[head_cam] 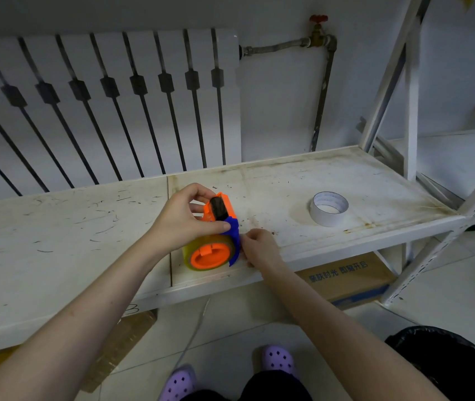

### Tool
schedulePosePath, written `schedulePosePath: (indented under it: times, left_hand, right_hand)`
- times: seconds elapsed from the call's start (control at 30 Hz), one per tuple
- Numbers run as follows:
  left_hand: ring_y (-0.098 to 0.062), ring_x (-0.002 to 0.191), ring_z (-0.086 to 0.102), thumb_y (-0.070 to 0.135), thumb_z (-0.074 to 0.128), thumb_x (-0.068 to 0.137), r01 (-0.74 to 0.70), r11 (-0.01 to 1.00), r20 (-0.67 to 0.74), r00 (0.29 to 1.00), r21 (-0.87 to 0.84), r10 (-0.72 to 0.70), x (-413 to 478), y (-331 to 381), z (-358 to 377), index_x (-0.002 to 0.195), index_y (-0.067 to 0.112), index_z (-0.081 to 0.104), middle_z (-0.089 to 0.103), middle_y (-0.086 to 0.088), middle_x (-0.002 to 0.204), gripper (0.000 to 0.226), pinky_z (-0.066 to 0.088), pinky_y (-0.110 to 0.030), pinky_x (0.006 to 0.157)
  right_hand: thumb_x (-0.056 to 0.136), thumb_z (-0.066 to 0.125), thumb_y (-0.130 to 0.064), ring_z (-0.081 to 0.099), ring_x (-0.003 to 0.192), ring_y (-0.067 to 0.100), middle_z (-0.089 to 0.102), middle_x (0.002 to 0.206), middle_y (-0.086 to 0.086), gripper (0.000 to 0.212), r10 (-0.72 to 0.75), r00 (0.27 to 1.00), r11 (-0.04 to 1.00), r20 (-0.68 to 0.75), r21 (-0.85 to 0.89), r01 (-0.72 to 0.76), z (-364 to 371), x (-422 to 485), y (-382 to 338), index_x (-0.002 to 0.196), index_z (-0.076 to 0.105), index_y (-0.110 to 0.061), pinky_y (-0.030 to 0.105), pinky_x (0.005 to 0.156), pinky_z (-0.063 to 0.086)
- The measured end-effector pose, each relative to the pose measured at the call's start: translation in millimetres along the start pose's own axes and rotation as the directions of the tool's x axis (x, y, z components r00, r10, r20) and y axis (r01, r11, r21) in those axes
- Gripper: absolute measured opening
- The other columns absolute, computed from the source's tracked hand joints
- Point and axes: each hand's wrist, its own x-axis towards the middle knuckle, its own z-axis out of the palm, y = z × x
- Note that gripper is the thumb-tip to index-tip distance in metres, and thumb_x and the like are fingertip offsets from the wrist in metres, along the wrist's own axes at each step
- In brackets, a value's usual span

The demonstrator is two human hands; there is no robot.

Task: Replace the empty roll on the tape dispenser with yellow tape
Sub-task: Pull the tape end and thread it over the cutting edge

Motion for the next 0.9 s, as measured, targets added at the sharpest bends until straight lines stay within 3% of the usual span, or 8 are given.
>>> schedulePosePath:
  times: [0.03,0.1,0.2,0.37,0.53,0.67,0.73,0.9]
  left_hand:
    - [-0.022,0.102,0.062,0.035,0.084,0.049,0.006,1.0,-0.012,1.0,-0.002,-0.006,0,-1,-1,0.099,0.025,0.057,0.061,0.002,0.11,0.057,0.057,-0.045,0.083]
    - [-0.024,0.104,0.06,0.035,0.086,0.053,0.018,1.0,-0.036,0.999,-0.002,-0.018,1,-3,-2,0.101,0.022,0.057,0.061,0.0,0.111,0.058,0.056,-0.046,0.083]
    - [-0.024,0.103,0.06,0.039,0.084,0.05,0.015,1.0,-0.064,0.998,-0.002,-0.015,1,-3,-1,0.102,0.019,0.057,0.06,-0.001,0.11,0.062,0.056,-0.045,0.084]
    - [-0.022,0.096,0.06,0.031,0.086,0.058,0.055,0.998,-0.178,0.982,-0.007,-0.055,3,-5,2,0.103,0.017,0.057,0.059,0.002,0.103,0.056,0.054,-0.039,0.079]
    - [-0.017,0.095,0.056,0.042,0.081,0.062,0.151,0.988,-0.298,0.942,-0.036,-0.155,7,-7,11,0.109,0.018,0.052,0.056,0.003,0.102,0.06,0.05,-0.033,0.077]
    - [-0.013,0.086,0.053,0.049,0.073,0.069,0.21,0.976,-0.328,0.919,-0.065,-0.22,7,-9,14,0.102,0.016,0.054,0.054,0.011,0.084,0.051,0.04,-0.023,0.063]
    - [-0.014,0.088,0.055,0.051,0.074,0.067,0.247,0.967,-0.292,0.922,-0.058,-0.253,6,-15,13,0.105,0.017,0.054,0.056,0.011,0.085,0.055,0.044,-0.026,0.066]
    - [-0.023,0.105,0.057,0.043,0.084,0.058,0.402,0.912,-0.075,0.915,0.081,-0.397,-6,-37,11,0.126,0.018,0.041,0.055,-0.001,0.112,0.084,0.053,-0.044,0.091]
  right_hand:
    - [0.093,0.05,-0.014,0.058,0.077,0.014,0.062,0.095,0.005,0.006,-0.08,0.995,0.997,-0.058,0.008,0.081,-2,-3,4,0.094,0.056,-0.015,0.029,0.071,0.051]
    - [0.088,0.047,0.0,0.055,0.107,0.012,0.054,0.126,0.0,0.036,-0.323,0.94,0.941,-0.112,0.071,0.332,-6,-8,12,0.118,0.05,-0.021,0.02,0.08,0.048]
    - [0.083,0.047,-0.001,0.043,0.127,0.01,0.043,0.141,-0.001,0.06,-0.583,0.808,0.812,0.08,0.032,0.583,-7,-19,10,0.139,0.036,-0.022,0.023,0.1,0.043]
    - [0.083,0.064,-0.014,0.045,0.125,0.015,0.05,0.136,0.002,0.057,-0.469,0.877,0.872,0.105,-0.099,0.479,-3,-15,24,0.136,0.042,-0.018,0.044,0.105,0.043]
    - [0.065,0.083,-0.032,0.042,0.126,0.005,0.041,0.139,-0.008,0.094,-0.499,0.845,0.865,0.195,0.046,0.5,16,-13,21,0.14,0.027,-0.028,0.027,0.099,0.046]
    - [0.05,0.089,-0.039,0.036,0.132,0.012,0.031,0.145,-0.008,0.122,-0.465,0.869,0.884,0.168,0.028,0.468,37,-6,26,0.144,0.012,-0.033,0.041,0.105,0.044]
    - [0.047,0.089,-0.041,0.037,0.132,0.014,0.031,0.145,-0.007,0.124,-0.447,0.888,0.894,0.111,0.031,0.446,44,-4,29,0.143,0.011,-0.035,0.044,0.104,0.045]
    - [0.05,0.087,-0.042,0.042,0.129,0.014,0.032,0.142,-0.007,0.12,-0.445,0.895,0.895,0.034,0.039,0.443,55,-1,26,0.142,0.011,-0.036,0.044,0.099,0.05]
